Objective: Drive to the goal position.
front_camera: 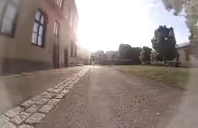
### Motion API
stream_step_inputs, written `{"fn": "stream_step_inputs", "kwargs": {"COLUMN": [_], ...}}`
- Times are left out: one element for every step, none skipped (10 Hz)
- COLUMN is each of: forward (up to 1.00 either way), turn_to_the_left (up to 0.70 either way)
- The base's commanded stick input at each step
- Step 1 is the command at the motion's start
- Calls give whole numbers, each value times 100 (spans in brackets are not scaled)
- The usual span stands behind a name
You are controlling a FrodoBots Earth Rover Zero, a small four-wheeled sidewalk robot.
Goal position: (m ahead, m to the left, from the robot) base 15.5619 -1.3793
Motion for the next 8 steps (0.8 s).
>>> {"fn": "stream_step_inputs", "kwargs": {"forward": [44,44,44,44,44,44,44,44], "turn_to_the_left": [2,2,2,2,2,2,2,2]}}
